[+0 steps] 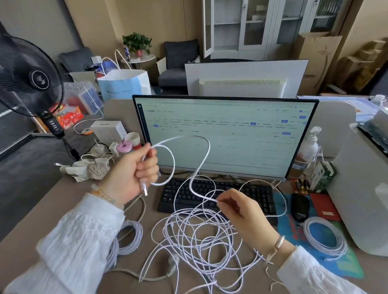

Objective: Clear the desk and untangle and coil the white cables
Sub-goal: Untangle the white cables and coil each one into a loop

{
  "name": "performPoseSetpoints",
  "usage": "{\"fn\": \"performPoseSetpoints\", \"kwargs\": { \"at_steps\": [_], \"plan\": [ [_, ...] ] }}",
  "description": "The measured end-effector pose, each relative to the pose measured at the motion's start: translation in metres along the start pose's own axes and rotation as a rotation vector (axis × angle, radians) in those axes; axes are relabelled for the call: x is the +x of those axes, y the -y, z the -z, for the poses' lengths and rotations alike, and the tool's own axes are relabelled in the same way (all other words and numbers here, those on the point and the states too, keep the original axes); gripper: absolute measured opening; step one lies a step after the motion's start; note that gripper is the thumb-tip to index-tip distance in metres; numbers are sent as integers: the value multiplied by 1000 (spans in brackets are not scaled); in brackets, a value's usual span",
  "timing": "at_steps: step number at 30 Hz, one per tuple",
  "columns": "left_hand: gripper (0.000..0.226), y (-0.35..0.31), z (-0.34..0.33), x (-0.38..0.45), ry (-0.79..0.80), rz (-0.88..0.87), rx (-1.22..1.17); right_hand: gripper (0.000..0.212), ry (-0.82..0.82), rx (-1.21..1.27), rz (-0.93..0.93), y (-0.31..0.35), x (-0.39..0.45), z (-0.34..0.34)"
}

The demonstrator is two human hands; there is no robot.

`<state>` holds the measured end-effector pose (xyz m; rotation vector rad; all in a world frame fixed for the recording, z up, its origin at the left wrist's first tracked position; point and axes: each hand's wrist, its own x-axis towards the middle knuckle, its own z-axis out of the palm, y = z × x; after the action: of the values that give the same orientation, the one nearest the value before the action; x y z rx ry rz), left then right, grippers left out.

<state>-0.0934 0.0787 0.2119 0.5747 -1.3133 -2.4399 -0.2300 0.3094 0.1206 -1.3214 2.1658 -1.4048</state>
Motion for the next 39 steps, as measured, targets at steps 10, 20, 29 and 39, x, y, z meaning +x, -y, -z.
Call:
{"fn": "performPoseSetpoints", "kwargs": {
  "at_steps": [10,20,29,39],
  "plan": [
    [31,38,-44,-11,205,292,488,8,-190,-290,410,45,23,10],
    [27,41,-47,-1,182,335,417,10,-299,60,112,29,24,9],
    [29,53,-54,1,107,172,478,21,240,311,-128,38,34,30],
    [23,52,-46,-5,347,604,-165,40,183,450,-184,30,33,25]
  ]
}}
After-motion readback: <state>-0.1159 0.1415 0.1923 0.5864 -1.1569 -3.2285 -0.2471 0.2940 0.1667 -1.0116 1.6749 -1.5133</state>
